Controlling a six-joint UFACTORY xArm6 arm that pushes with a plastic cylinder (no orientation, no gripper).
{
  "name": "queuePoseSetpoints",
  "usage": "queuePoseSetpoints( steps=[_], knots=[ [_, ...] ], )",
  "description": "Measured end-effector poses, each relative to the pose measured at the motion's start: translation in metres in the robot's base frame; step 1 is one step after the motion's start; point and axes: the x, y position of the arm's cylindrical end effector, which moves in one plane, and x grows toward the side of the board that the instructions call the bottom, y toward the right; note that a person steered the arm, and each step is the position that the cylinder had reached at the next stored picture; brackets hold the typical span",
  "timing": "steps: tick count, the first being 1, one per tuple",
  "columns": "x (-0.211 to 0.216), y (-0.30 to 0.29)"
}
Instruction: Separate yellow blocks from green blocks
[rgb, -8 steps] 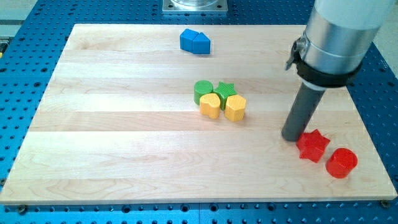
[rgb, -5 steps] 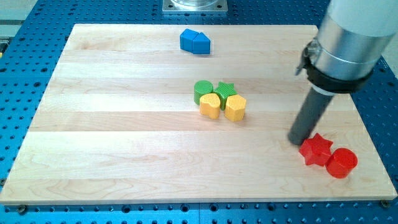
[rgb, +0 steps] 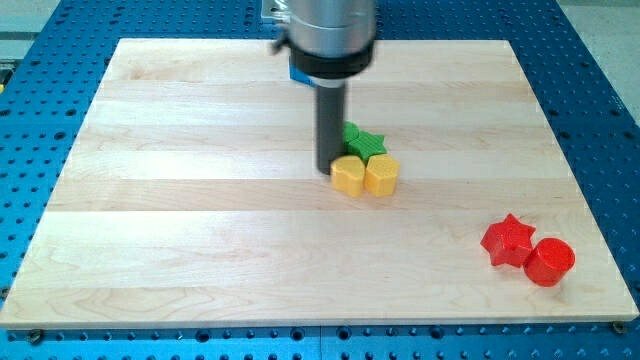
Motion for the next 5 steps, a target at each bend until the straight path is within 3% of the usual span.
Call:
queuePoseSetpoints(
  steps=[2,4,5],
  knots=[
    [0.039,0.098],
    [0.029,0.121],
    [0.048,0.121]
  ],
)
